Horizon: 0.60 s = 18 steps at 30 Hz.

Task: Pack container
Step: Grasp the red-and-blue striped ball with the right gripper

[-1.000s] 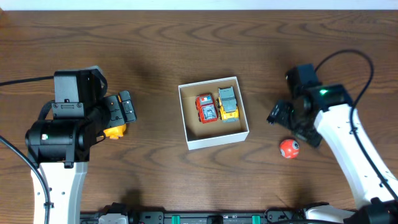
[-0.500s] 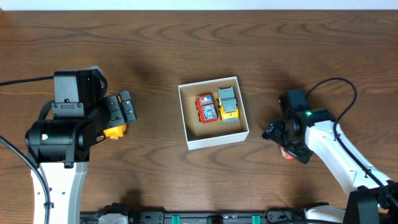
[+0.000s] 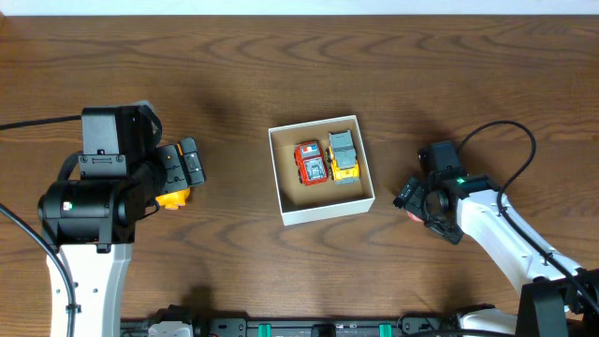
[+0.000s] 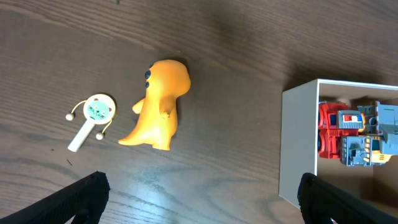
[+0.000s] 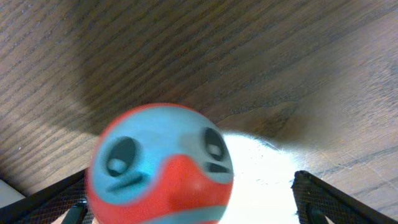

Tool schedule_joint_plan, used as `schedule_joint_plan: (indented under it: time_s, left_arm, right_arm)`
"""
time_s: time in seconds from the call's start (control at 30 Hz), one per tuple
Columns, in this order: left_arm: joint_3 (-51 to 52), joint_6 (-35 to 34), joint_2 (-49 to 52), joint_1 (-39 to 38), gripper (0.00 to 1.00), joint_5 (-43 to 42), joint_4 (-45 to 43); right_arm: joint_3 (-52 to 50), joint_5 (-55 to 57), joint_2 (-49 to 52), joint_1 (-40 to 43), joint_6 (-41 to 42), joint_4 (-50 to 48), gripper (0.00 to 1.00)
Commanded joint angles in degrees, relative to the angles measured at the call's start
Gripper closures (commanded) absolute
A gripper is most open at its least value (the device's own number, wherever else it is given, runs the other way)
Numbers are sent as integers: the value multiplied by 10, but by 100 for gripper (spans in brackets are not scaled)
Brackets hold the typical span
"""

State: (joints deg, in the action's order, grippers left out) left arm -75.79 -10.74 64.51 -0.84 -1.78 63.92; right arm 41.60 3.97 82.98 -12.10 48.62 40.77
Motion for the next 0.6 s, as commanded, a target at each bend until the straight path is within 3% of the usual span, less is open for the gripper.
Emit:
schedule_joint_plan:
  time_s: [0.0, 0.23, 0.4, 0.57]
  left_arm:
    - [-10, -7, 2, 3, 2, -4, 1]
    - [-10, -7, 2, 3, 2, -4, 1]
    - [-10, -7, 2, 3, 2, -4, 1]
    - [-10, -7, 2, 3, 2, -4, 1]
  right_arm:
    - [-4, 16, -3, -3, 6, -1, 5]
    - [-4, 18, -3, -3, 6, -1, 25]
    - [-4, 18, -4, -3, 6, -1, 34]
    - [-4, 18, -3, -3, 6, -1, 51]
